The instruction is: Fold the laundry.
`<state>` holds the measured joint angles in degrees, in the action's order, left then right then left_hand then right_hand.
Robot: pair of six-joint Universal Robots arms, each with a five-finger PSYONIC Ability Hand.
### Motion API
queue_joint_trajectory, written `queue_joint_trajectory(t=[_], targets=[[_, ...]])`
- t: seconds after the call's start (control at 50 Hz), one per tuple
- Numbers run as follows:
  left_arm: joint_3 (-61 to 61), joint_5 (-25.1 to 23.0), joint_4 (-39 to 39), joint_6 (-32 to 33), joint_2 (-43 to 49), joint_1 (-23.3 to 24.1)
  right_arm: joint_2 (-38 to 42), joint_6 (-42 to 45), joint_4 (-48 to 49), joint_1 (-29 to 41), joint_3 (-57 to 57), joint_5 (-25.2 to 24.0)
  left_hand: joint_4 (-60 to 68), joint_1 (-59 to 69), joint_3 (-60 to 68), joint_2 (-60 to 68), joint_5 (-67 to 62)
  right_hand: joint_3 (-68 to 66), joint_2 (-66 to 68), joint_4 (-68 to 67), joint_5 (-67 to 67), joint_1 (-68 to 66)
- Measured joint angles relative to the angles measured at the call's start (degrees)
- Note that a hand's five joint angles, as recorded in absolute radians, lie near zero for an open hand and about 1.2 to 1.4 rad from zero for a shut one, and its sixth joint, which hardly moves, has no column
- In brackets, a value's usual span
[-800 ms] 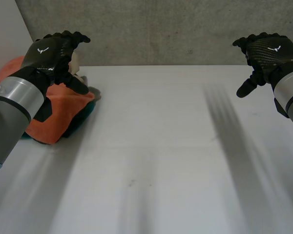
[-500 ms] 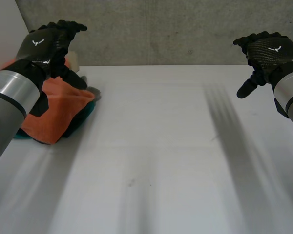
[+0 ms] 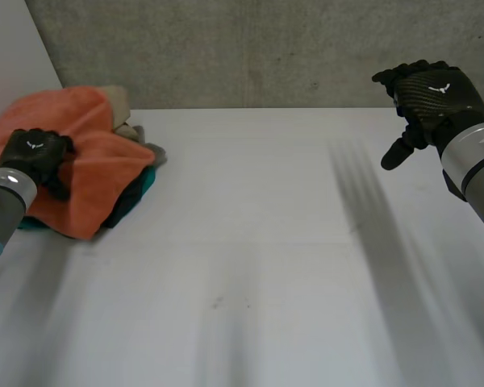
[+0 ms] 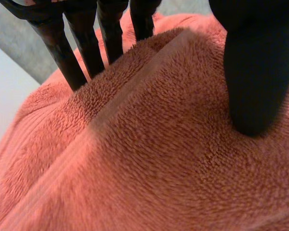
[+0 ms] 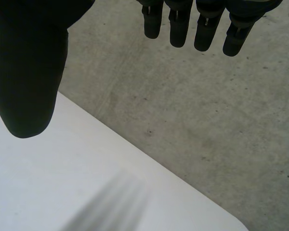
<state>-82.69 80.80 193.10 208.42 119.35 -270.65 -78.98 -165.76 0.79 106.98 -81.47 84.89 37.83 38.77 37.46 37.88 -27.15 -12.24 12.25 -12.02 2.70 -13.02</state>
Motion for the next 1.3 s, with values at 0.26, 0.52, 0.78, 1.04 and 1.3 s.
queue_joint_trajectory(t=[0.26,0.52,0.78,1.04,1.3], targets=[[-0.5,-0.6,5.3,-7.4,-8.8,5.2,0.4,0.4,0.0,0.9,0.0,0.0,30.7,23.1,30.1,30.4,-26.0,0.0,0.0,0.0,0.0,0.0],[1.6,-1.8,6.7,-22.5,-20.5,25.3,-0.2,0.4,0.1,0.2,0.8,0.1,30.8,23.1,30.8,30.8,-27.2,0.0,0.0,0.0,0.0,0.0],[8.3,-2.9,6.3,-22.9,2.3,38.6,0.1,0.6,0.1,0.1,1.1,-0.1,19.6,14.9,19.9,18.6,-18.8,0.0,0.0,0.0,0.0,0.0],[0.3,-2.1,4.7,-22.7,-8.1,38.3,7.7,16.3,-4.0,0.6,2.7,-2.9,-20.6,-20.9,-19.9,-20.5,20.5,0.0,0.0,0.0,0.0,0.0],[-23.8,3.4,-1.3,-15.7,-23.1,25.6,12.5,27.0,-16.5,-1.8,2.1,-8.2,-20.6,-20.9,-19.9,-20.5,20.4,-0.1,0.2,-0.2,0.2,-0.1]])
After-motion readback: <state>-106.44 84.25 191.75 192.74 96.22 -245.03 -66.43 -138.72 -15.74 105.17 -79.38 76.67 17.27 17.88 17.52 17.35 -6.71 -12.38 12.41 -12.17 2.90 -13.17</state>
